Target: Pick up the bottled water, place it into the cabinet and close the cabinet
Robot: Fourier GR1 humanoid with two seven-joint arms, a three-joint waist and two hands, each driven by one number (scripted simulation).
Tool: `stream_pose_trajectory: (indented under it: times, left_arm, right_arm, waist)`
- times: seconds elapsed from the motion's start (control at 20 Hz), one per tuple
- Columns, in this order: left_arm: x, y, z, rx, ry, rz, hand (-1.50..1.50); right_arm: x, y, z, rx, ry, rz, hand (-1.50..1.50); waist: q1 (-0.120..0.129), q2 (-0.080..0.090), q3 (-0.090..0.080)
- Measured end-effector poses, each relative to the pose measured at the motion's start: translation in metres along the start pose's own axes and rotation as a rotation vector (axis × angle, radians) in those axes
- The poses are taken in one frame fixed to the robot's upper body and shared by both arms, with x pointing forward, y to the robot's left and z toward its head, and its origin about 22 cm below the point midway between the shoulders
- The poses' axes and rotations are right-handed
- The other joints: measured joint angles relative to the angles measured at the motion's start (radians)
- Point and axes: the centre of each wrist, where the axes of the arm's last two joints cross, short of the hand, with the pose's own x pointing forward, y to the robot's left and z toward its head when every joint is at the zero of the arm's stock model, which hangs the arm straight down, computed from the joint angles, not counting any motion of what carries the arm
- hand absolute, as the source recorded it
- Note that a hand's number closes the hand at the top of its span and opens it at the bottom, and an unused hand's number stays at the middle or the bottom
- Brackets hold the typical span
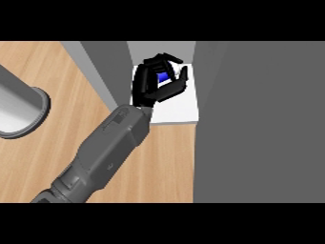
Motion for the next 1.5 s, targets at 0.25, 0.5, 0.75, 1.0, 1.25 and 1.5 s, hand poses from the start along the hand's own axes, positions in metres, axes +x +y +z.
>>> stream_pose_trajectory:
  times: [0.25,0.5,0.75,1.0,1.25,1.5]
  left_arm:
    - [-0.011,-0.008,0.046,-0.104,0.058,0.139,-1.5]
    - [-0.014,-0.01,0.103,-0.143,0.105,0.2,-1.5]
    - [-0.006,0.014,0.156,-0.091,0.111,0.203,-1.5]
    - [0.011,0.054,0.198,-0.031,0.094,0.2,-1.5]
    - [0.027,0.089,0.231,-0.04,0.089,0.196,-1.5]
    - [0.044,0.121,0.253,-0.047,0.066,0.173,-1.5]
  right_arm:
    - [0.001,0.006,0.0,-0.027,0.002,-0.009,-1.5]
    - [0.001,0.014,0.0,-0.065,0.0,-0.022,-1.5]
    - [0.001,0.018,0.001,-0.08,-0.001,-0.021,-1.5]
    - [0.002,0.018,0.002,0.011,0.027,-0.043,1.5]
    - [0.002,0.013,-0.005,0.214,0.041,-0.061,1.5]
    - [0.001,0.012,-0.015,0.377,0.054,-0.082,1.5]
  waist:
    - [0.024,-0.006,0.0]
    - [0.05,-0.011,0.0]
    - [0.064,-0.013,0.0]
    - [0.069,-0.011,0.0]
    - [0.084,-0.012,-0.003]
    - [0.089,-0.015,-0.006]
